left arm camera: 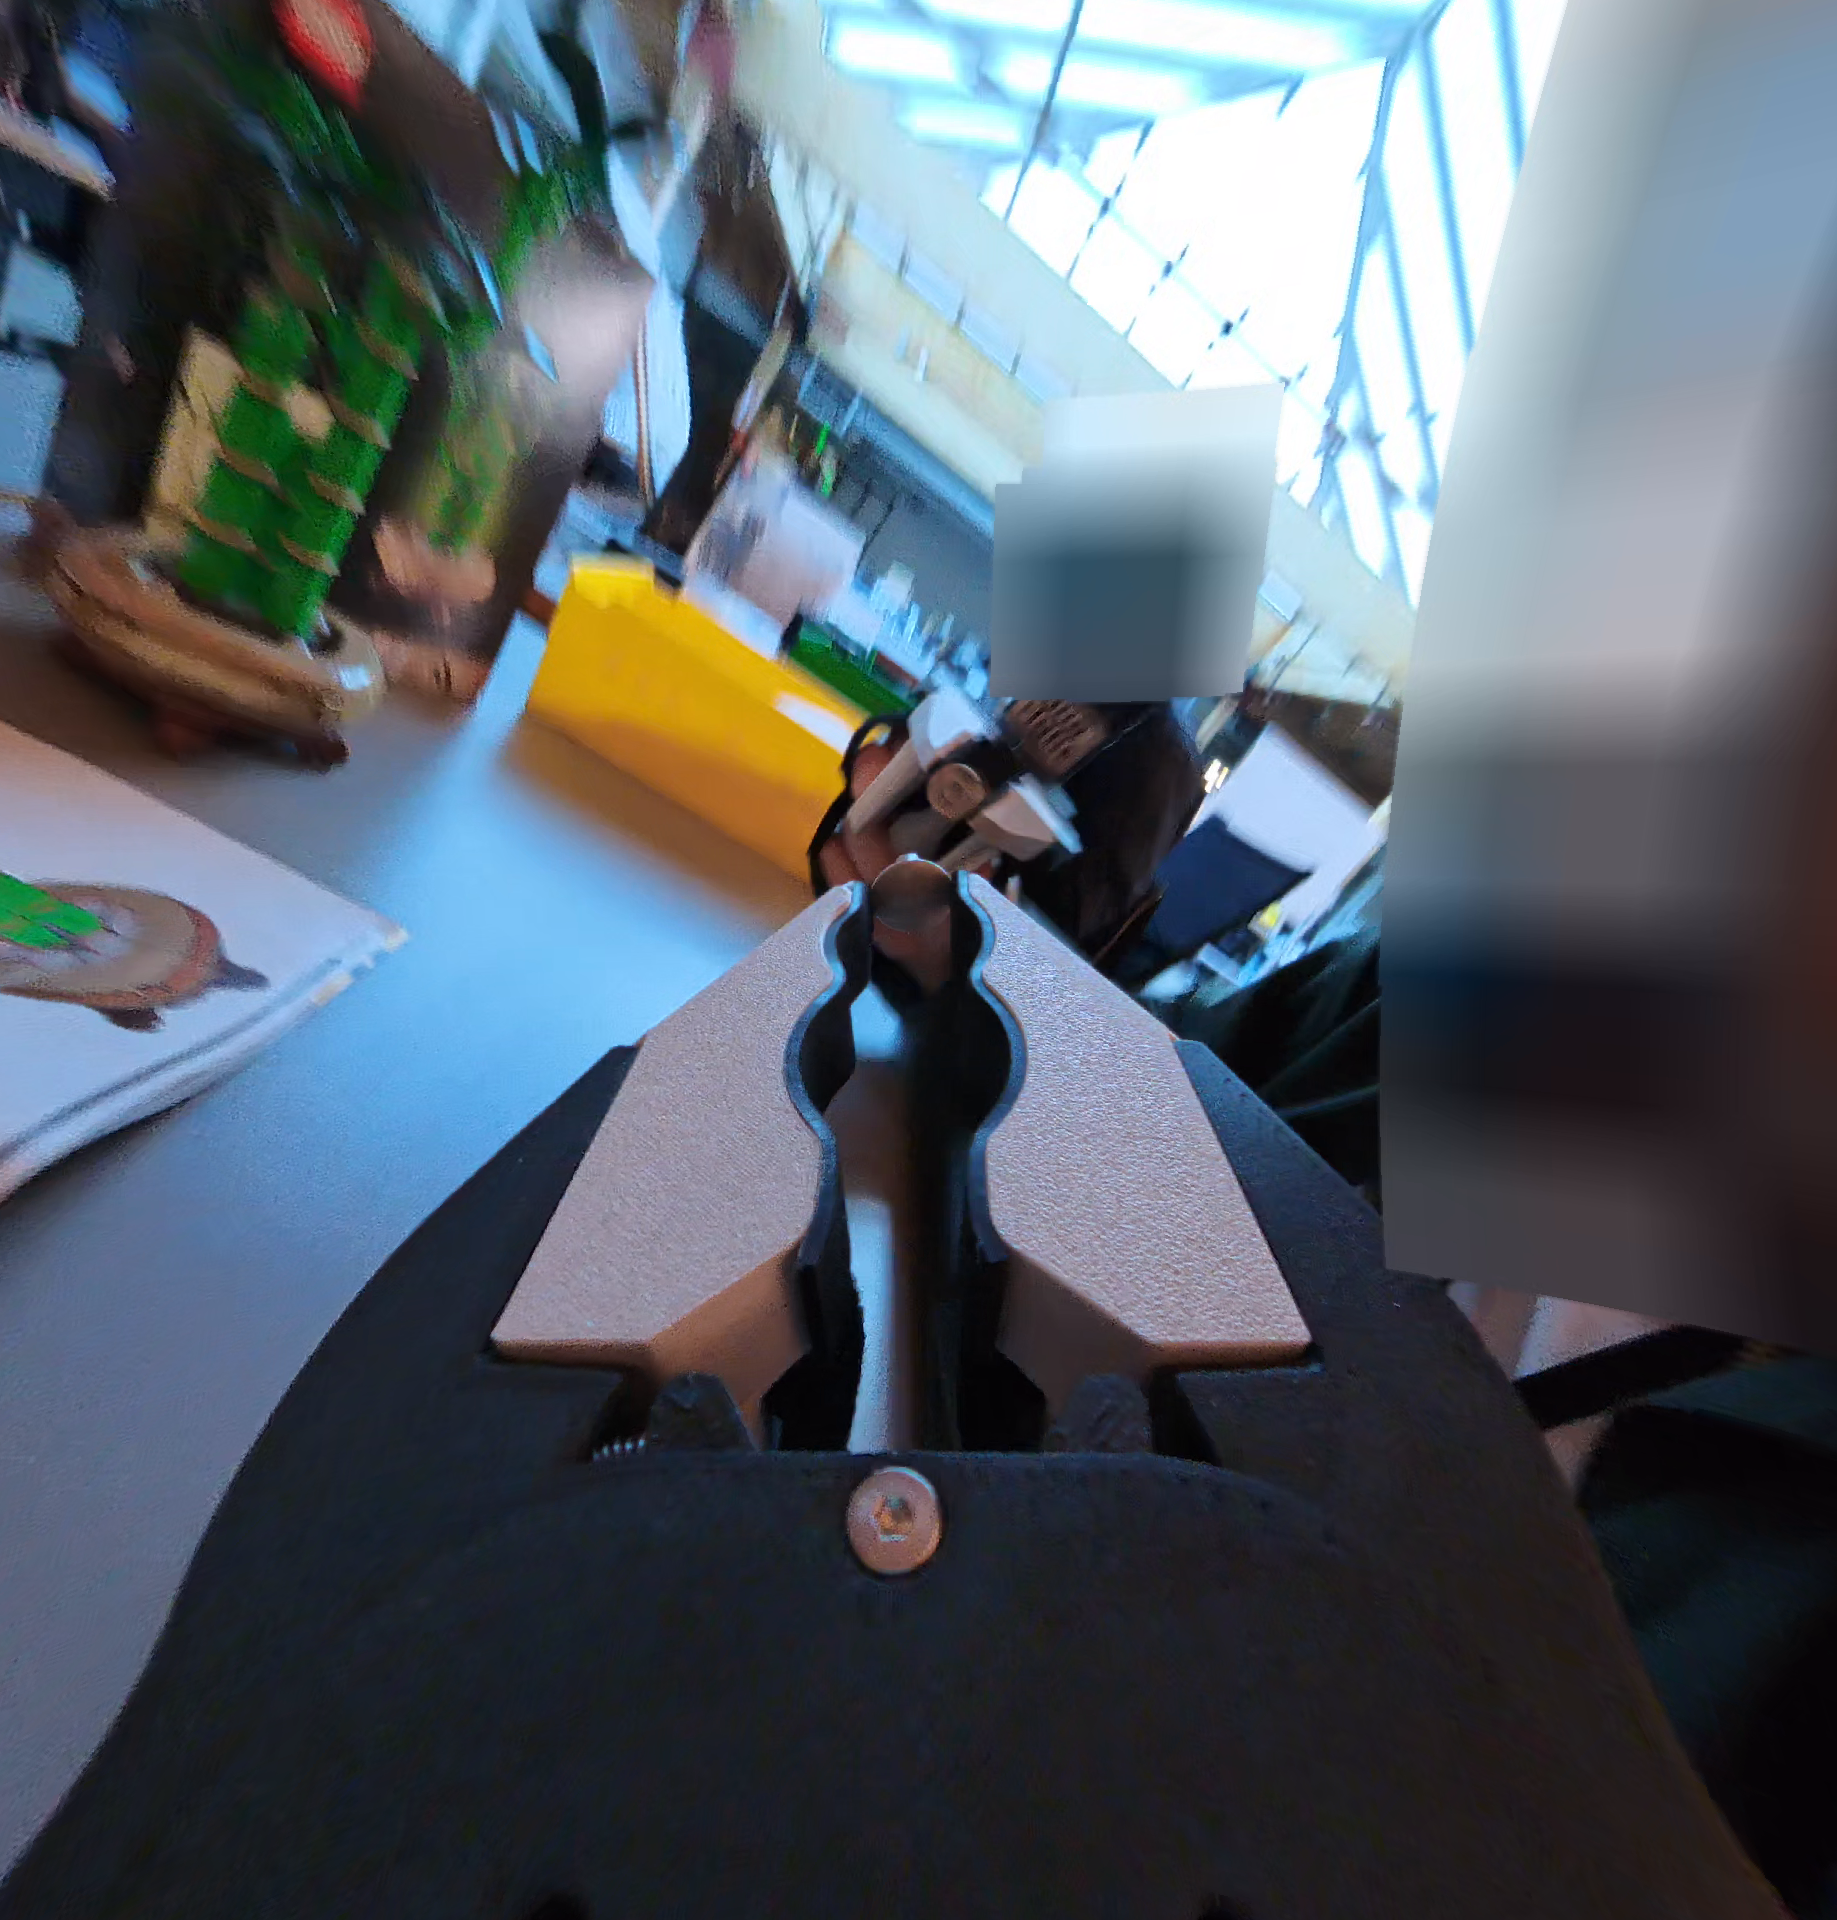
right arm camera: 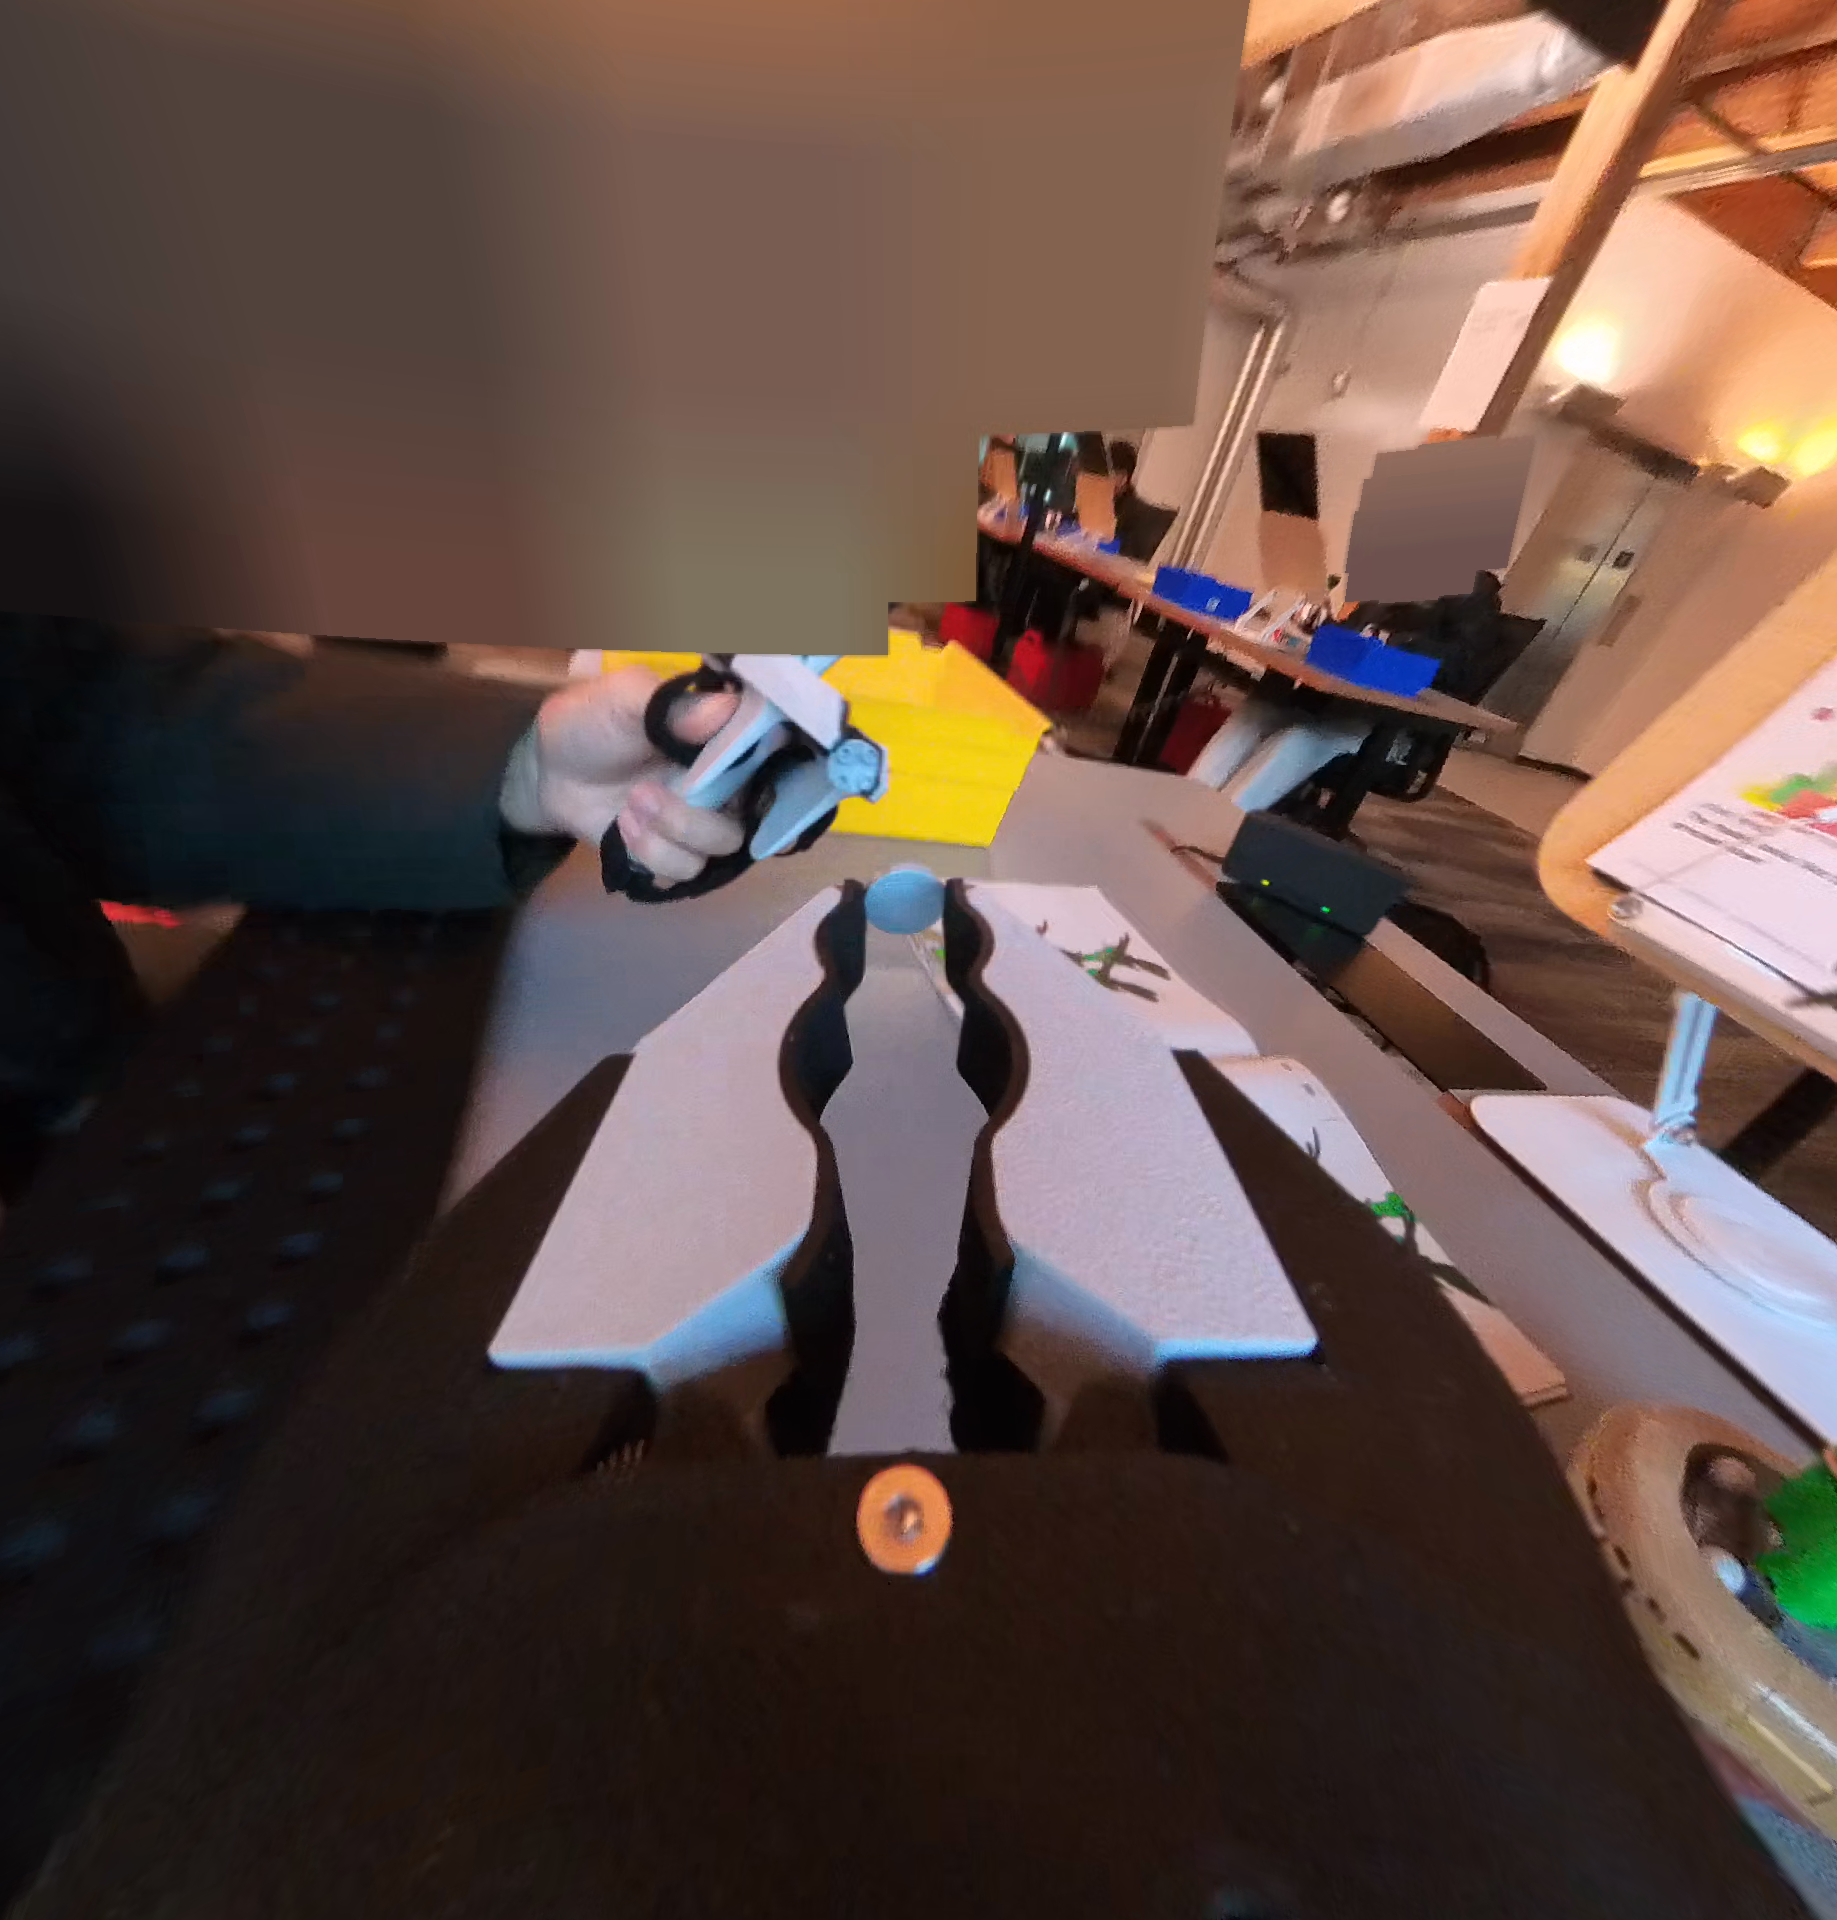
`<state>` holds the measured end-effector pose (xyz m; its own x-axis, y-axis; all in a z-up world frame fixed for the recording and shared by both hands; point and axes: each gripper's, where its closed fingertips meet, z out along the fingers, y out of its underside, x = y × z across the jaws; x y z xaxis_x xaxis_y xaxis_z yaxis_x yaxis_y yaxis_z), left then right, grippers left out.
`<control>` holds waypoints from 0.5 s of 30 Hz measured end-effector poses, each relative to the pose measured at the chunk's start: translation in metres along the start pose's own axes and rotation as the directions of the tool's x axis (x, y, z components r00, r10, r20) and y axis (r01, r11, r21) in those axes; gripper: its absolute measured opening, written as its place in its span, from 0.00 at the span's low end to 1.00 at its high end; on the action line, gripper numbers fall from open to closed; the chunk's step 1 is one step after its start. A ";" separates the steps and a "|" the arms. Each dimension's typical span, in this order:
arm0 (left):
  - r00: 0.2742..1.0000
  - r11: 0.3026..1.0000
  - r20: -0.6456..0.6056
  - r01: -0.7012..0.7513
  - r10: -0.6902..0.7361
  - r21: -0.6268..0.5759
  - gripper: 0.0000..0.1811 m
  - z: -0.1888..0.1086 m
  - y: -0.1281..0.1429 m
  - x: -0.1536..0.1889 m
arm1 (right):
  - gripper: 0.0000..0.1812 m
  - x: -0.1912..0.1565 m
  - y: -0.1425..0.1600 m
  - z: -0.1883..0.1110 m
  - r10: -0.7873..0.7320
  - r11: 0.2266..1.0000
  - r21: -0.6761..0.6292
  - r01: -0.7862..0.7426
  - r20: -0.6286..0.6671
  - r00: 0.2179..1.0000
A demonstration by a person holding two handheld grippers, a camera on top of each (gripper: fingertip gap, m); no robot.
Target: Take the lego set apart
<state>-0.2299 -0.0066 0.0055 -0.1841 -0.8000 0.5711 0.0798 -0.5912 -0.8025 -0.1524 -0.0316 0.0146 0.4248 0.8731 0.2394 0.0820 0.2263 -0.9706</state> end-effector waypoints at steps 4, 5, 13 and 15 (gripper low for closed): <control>0.997 0.999 -0.071 -0.037 0.037 -0.003 0.07 0.007 0.000 0.016 | 0.08 -0.001 0.008 0.003 0.038 0.999 -0.019 -0.038 0.037 0.999; 0.996 0.999 -0.080 -0.037 0.036 -0.013 0.07 0.011 0.002 0.018 | 0.08 -0.004 0.012 0.006 0.041 0.999 -0.036 -0.039 0.050 0.998; 0.745 0.942 0.578 -0.278 0.334 -0.186 0.08 -0.112 -0.056 0.009 | 0.08 0.000 0.031 0.012 0.084 0.991 -0.108 -0.080 0.036 0.996; 0.471 0.951 0.826 -0.166 0.309 -0.261 0.08 -0.212 -0.074 -0.013 | 0.08 -0.003 0.036 0.016 0.083 0.988 -0.134 -0.076 0.045 0.996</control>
<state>-0.4411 0.0686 0.0209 0.7476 -0.6436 0.1637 -0.1492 -0.4029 -0.9030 -0.1650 -0.0190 -0.0204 0.3893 0.9072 0.1593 0.1691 0.0996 -0.9805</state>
